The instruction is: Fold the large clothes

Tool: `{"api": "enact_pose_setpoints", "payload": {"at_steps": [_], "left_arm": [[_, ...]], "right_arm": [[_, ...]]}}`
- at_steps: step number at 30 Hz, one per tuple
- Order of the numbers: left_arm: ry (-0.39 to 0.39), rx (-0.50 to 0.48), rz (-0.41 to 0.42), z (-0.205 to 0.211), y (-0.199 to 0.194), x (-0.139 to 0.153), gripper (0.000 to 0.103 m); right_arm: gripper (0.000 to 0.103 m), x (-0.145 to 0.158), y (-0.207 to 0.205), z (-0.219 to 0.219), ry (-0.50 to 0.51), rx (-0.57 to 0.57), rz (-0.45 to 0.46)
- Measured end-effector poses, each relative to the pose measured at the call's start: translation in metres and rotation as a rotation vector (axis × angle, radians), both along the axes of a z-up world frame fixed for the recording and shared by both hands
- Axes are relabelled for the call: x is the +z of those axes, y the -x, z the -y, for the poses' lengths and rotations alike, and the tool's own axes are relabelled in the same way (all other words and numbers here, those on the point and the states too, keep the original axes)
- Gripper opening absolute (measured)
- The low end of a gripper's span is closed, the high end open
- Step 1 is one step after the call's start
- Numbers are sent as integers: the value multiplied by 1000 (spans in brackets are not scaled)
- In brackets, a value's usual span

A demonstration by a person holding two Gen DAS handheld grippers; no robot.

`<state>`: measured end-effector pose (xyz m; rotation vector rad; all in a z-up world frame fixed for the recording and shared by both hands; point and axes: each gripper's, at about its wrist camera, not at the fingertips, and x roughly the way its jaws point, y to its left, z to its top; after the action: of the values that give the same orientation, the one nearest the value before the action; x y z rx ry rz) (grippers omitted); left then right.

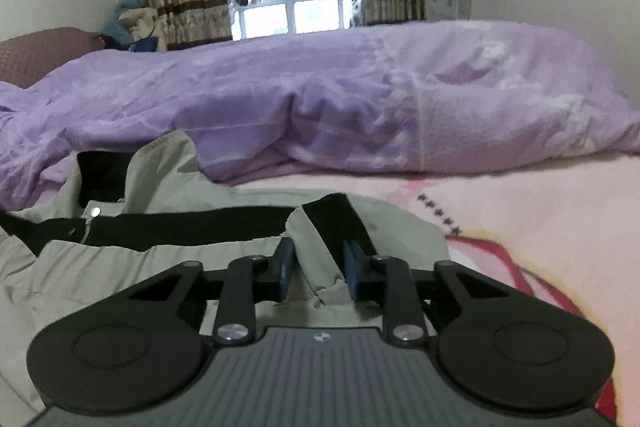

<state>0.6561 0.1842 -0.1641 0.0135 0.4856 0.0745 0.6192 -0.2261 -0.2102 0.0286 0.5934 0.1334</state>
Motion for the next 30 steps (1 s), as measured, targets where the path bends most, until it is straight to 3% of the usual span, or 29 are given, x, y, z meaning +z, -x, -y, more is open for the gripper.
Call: {"api": "enact_pose_setpoints", "payload": {"at_steps": [8, 9, 10, 13, 15, 17, 21, 24, 25, 26, 30], "left_arm": [[-15, 68, 36, 3, 2, 9, 0], [-24, 83, 32, 3, 0, 7, 3], [-31, 93, 24, 3, -2, 5, 13], [-62, 153, 3, 1, -7, 0, 65], [-21, 135, -5, -5, -7, -2, 66], [3, 109, -14, -7, -8, -1, 66], [-40, 28, -29, 6, -9, 0, 69], [-96, 9, -27, 14, -18, -4, 63], [-100, 19, -19, 15, -20, -5, 40], [-110, 52, -19, 14, -22, -5, 24], [-91, 59, 8, 12, -17, -3, 14]], "right_arm": [[21, 17, 12, 6, -16, -95, 177], [21, 18, 8, 8, -25, -119, 187], [21, 16, 5, 9, -37, -136, 184], [24, -6, -11, 6, -11, -148, 112], [30, -16, -26, 5, 4, -150, 23], [32, -15, -24, 9, -9, -154, 34], [33, -14, -25, 12, -16, -151, 25], [34, -14, -25, 12, -21, -150, 23], [34, -14, -24, 11, -23, -148, 23], [35, -16, -24, 10, -24, -146, 23], [30, -15, -20, 8, -25, -139, 40]]}}
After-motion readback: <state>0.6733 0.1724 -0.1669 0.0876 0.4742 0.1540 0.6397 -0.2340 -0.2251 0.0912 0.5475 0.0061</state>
